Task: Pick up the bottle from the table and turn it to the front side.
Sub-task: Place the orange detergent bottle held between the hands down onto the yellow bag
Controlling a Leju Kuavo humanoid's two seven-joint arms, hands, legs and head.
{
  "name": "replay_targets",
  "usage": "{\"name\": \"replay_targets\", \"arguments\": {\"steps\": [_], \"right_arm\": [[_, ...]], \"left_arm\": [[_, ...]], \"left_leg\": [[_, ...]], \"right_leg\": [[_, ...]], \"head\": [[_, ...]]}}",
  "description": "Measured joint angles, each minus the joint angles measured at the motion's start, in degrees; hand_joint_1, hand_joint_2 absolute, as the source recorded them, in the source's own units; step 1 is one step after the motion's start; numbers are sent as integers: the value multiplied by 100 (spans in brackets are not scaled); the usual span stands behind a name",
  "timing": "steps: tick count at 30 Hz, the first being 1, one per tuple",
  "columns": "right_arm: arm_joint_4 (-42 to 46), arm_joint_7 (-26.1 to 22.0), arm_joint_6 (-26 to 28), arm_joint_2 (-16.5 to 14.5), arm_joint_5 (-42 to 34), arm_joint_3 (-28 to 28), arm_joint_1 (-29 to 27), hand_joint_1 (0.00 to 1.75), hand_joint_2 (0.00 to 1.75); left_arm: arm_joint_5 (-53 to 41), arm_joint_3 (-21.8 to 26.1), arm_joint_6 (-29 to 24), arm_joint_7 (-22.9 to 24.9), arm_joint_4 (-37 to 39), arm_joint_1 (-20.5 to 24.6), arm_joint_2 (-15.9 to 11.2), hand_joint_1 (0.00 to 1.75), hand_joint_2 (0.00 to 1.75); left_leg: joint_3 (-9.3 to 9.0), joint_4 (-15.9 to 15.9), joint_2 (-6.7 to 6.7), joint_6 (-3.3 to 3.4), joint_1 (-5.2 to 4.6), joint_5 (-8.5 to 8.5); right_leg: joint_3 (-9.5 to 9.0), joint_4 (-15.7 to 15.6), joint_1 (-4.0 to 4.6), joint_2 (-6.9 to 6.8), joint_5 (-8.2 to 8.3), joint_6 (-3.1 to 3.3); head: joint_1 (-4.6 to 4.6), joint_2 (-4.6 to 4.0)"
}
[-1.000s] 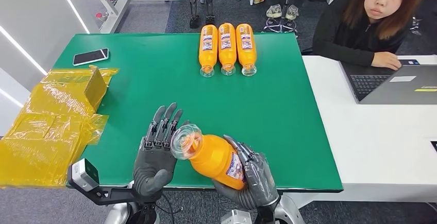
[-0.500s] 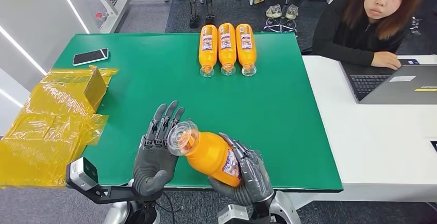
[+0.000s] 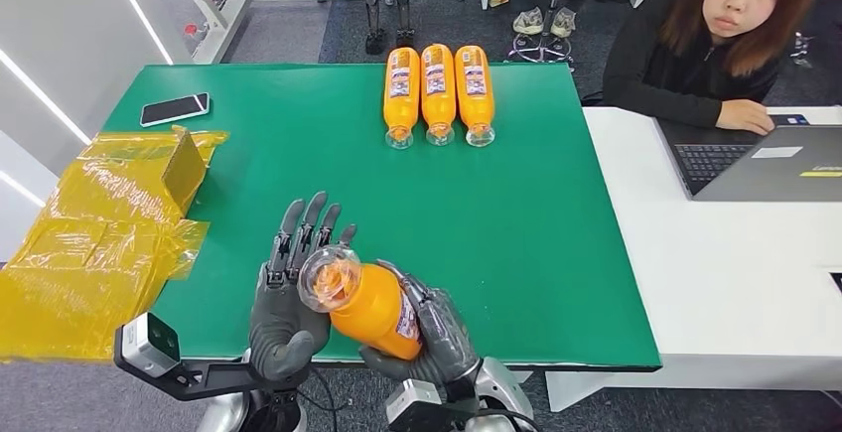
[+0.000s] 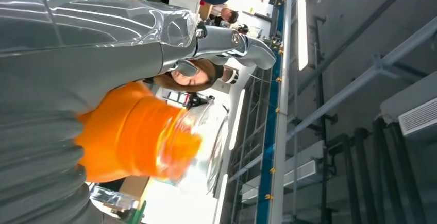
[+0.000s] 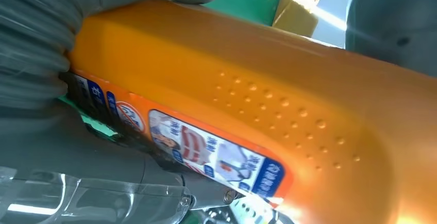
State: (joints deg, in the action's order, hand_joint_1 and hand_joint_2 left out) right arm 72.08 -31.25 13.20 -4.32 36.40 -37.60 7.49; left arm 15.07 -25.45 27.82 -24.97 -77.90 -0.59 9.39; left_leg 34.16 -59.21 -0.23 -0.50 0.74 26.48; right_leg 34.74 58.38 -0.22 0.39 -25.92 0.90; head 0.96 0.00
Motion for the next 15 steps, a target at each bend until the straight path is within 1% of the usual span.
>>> {"name": "replay_targets", "arguments": {"steps": [4,10,15], "right_arm": [[-210,-15,-30,-9,-136,-156,146,175,175],[-353,-15,-55,-21,-143,-264,234,175,175],[-382,8,-120,-21,-145,-350,291,175,175]], "left_arm": [[-57,28,-94,-65,0,-15,-34,0,175],[-108,51,-178,-85,1,-19,-60,0,175],[-251,102,-404,-160,24,-18,-62,0,175]], "left_leg": [[0,0,0,0,0,0],[0,0,0,0,-1,0],[0,0,1,0,0,0]], "right_leg": [[0,0,0,0,0,0],[0,0,0,0,0,0],[1,0,0,0,0,0]], "head": [[0,0],[1,-1],[-1,0]]}}
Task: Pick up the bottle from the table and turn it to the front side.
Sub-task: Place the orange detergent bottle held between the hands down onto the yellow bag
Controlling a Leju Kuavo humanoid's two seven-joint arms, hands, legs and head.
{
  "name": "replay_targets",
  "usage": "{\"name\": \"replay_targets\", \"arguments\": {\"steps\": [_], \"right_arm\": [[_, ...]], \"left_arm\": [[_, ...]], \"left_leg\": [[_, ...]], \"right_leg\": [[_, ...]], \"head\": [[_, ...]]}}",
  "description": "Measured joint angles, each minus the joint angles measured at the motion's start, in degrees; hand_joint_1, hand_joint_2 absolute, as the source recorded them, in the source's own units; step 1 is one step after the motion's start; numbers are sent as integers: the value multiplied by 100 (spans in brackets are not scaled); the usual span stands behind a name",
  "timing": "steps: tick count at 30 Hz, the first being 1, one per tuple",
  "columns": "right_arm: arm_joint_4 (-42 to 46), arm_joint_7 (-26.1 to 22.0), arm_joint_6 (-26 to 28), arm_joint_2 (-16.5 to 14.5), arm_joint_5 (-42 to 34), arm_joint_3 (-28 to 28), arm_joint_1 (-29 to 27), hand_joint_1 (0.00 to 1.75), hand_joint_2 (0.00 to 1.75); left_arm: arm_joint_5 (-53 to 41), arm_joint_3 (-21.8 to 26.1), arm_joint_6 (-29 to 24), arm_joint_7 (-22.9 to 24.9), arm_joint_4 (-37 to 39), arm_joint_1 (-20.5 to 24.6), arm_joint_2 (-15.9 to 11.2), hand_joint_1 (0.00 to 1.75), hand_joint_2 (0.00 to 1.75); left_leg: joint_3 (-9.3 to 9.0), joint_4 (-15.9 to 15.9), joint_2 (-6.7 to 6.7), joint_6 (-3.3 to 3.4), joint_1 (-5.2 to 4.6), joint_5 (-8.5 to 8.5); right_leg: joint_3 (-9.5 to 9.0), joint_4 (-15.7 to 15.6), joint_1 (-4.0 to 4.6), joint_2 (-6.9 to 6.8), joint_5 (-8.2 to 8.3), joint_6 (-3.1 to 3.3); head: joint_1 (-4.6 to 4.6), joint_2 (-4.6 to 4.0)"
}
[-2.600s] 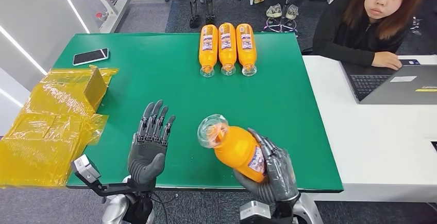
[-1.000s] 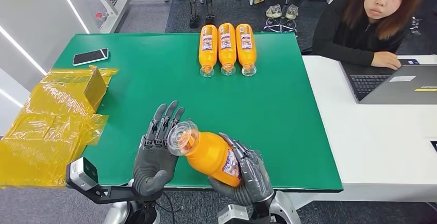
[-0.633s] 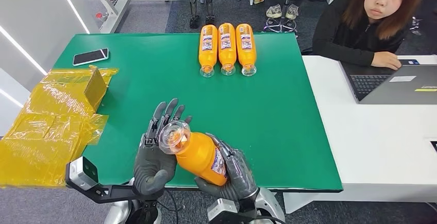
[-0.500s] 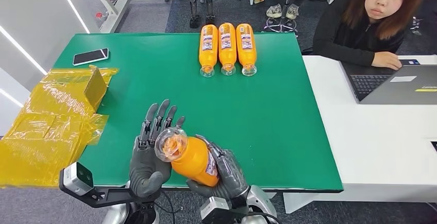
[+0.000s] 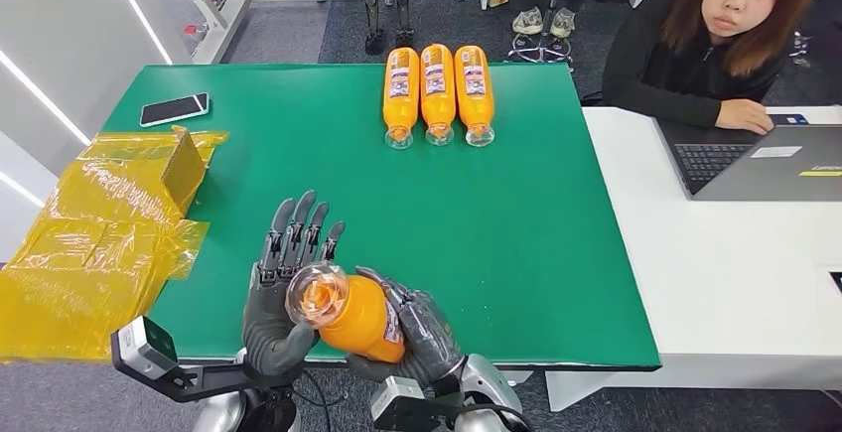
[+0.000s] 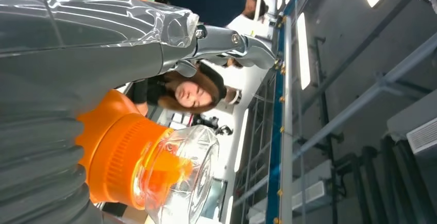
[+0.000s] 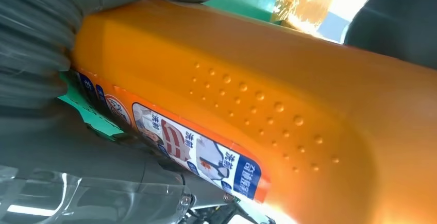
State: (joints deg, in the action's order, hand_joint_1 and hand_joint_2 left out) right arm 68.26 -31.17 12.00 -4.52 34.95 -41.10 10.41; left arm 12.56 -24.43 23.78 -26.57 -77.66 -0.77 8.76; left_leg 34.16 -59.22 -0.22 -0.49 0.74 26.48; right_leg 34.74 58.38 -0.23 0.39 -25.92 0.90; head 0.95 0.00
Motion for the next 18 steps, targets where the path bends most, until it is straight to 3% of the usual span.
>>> {"name": "replay_targets", "arguments": {"steps": [14,18], "right_arm": [[237,137,-31,140,60,-84,-38,175,175],[509,391,33,257,386,-101,-85,175,175]], "left_arm": [[-456,56,-426,-108,108,-3,-46,0,175],[-546,126,-554,-106,139,-37,-47,0,175]], "left_leg": [[0,0,0,0,0,0],[0,0,0,0,0,0]], "right_leg": [[0,-1,0,0,0,0],[2,-1,0,0,0,0]], "head": [[1,0],[0,0]]}}
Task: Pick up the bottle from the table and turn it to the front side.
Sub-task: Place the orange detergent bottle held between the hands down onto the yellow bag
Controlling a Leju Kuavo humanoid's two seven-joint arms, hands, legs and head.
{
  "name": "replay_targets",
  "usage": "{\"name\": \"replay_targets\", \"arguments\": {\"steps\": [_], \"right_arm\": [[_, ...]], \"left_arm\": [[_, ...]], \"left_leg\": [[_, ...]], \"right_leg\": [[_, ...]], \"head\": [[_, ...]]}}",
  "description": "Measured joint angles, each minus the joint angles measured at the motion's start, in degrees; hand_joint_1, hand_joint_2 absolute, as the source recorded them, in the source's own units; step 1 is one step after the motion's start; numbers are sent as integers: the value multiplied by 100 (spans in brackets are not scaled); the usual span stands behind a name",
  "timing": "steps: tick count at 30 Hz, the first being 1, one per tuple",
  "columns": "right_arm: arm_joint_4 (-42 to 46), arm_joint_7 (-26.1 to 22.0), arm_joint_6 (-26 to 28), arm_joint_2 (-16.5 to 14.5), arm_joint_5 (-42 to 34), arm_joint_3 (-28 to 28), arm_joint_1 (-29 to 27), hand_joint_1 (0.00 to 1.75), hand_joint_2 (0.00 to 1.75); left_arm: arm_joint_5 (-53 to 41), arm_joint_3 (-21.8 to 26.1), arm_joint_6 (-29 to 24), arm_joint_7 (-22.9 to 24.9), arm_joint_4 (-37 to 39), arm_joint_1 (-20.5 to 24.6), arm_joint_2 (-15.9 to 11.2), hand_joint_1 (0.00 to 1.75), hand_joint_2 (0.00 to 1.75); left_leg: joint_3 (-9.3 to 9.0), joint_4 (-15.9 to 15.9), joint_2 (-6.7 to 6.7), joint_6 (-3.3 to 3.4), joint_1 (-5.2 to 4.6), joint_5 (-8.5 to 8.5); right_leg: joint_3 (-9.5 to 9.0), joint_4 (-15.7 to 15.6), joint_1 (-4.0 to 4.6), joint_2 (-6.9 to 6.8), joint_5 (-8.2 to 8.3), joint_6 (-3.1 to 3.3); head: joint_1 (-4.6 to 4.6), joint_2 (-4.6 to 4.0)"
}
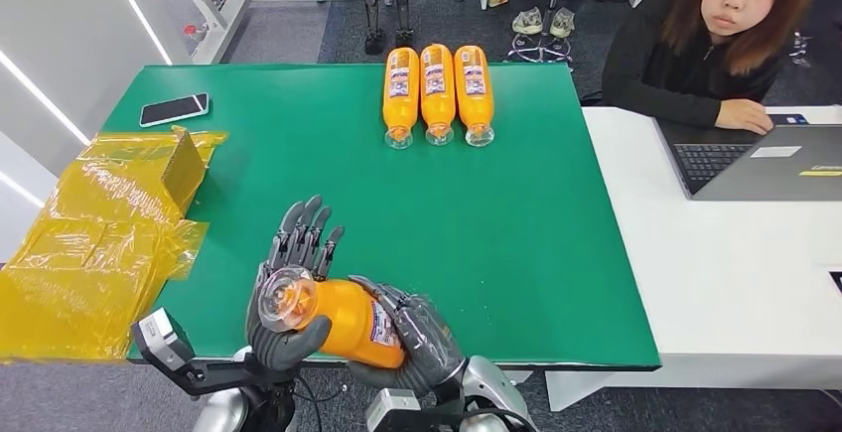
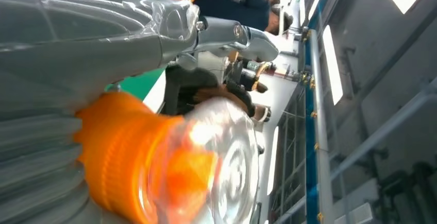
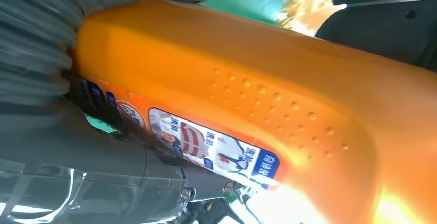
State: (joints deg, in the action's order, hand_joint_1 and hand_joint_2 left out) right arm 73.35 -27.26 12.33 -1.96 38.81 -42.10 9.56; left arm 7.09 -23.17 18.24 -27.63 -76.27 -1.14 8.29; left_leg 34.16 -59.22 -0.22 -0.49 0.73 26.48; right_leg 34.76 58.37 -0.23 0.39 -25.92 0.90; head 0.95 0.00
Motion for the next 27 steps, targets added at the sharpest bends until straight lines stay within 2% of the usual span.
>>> {"name": "replay_targets", "arguments": {"steps": [11,15,27], "right_arm": [[681,380,-1,332,662,25,-194,175,175],[835,509,-7,421,867,40,-285,175,175],[912,622,-78,484,967,105,-340,175,175]], "left_arm": [[-119,74,-23,15,1,-89,5,0,175],[-137,75,-23,15,1,-100,5,175,175],[-229,76,-11,-23,1,-157,16,175,175]], "left_leg": [[0,0,0,0,0,0],[1,0,0,0,0,1],[0,0,1,0,0,1]], "right_leg": [[1,-1,0,0,0,0],[1,-1,0,0,0,0],[1,-1,0,1,0,0]], "head": [[1,0],[1,0],[1,-1]]}}
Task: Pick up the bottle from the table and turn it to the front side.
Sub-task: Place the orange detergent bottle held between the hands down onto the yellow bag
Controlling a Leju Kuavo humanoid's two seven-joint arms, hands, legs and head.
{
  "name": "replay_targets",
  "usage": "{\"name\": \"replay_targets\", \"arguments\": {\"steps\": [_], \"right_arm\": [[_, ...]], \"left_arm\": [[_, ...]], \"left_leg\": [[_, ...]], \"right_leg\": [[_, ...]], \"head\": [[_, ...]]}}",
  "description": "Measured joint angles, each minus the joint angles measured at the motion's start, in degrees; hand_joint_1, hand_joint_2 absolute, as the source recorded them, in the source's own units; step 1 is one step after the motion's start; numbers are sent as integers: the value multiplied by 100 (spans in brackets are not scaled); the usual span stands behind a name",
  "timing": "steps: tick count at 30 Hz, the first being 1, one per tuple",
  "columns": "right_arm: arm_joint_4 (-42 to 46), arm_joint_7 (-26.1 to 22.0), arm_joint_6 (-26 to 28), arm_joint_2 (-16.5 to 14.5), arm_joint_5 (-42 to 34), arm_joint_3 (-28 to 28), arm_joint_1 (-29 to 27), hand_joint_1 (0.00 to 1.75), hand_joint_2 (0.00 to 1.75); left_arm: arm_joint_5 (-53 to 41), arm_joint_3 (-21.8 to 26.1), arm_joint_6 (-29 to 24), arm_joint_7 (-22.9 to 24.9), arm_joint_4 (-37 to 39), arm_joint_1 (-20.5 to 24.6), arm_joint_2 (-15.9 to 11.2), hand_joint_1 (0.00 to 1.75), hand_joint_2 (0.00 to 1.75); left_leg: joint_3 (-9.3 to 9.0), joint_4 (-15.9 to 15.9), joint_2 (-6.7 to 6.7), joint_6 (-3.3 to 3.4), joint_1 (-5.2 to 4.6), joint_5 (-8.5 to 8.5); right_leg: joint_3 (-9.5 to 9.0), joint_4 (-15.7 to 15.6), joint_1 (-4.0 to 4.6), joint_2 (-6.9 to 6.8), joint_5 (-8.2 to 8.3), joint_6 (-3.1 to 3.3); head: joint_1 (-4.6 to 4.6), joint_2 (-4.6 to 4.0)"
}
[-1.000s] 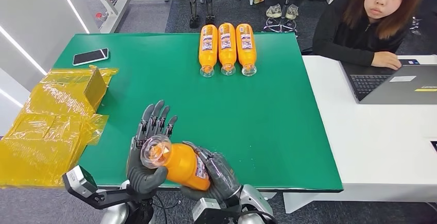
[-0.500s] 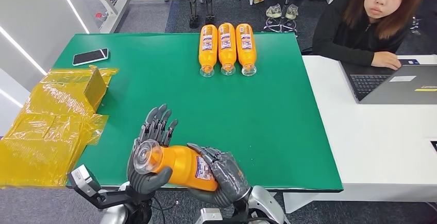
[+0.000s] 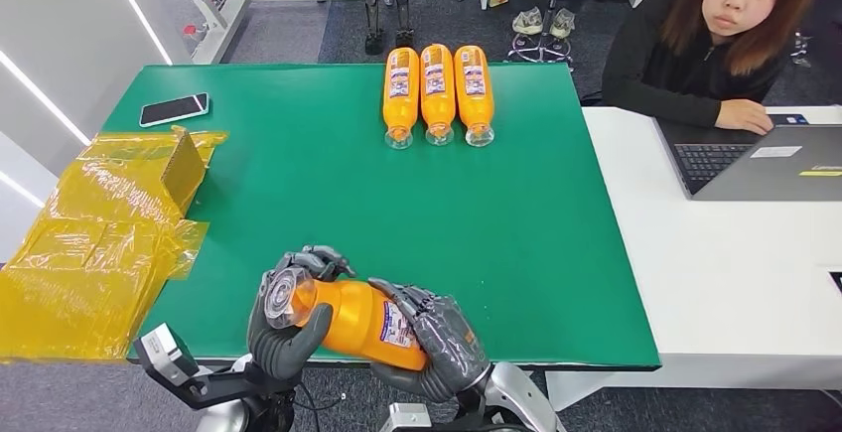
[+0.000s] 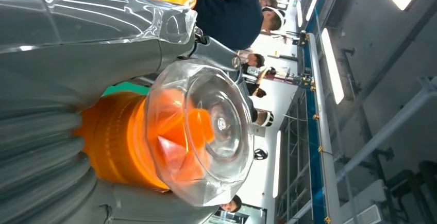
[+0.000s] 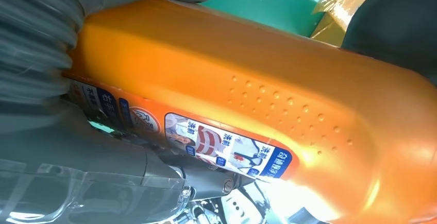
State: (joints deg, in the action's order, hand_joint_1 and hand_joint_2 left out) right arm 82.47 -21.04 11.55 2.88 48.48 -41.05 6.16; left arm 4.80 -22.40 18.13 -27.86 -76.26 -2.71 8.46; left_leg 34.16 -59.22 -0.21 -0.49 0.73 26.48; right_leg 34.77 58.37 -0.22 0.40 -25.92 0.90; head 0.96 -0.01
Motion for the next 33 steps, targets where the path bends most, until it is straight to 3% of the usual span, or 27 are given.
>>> {"name": "replay_targets", "arguments": {"steps": [8,12,16,25,33], "right_arm": [[0,-45,9,7,-74,-1,-62,175,175],[3,-23,13,5,-73,-2,-62,77,175],[36,74,27,-3,-14,-2,-66,0,175],[99,64,278,-2,90,-1,-217,0,175],[239,-252,1170,9,127,7,-461,0,175]], "left_arm": [[23,0,43,-46,0,-22,13,175,175],[34,0,64,-49,0,-24,41,175,175],[47,0,90,-49,0,-17,58,175,175],[71,125,90,-45,0,0,69,175,175],[117,152,-32,-53,0,-13,34,175,175]], "left_leg": [[0,0,0,0,0,0],[0,0,0,0,0,0],[0,0,0,0,0,0],[0,0,0,0,0,0],[2,0,-1,0,0,1]], "right_leg": [[0,0,0,0,0,0],[0,0,0,0,0,0],[0,0,0,0,0,0],[1,0,0,0,-1,0],[0,-1,0,0,-2,-2]], "head": [[-1,1],[-1,1],[0,1],[-1,1],[1,1]]}}
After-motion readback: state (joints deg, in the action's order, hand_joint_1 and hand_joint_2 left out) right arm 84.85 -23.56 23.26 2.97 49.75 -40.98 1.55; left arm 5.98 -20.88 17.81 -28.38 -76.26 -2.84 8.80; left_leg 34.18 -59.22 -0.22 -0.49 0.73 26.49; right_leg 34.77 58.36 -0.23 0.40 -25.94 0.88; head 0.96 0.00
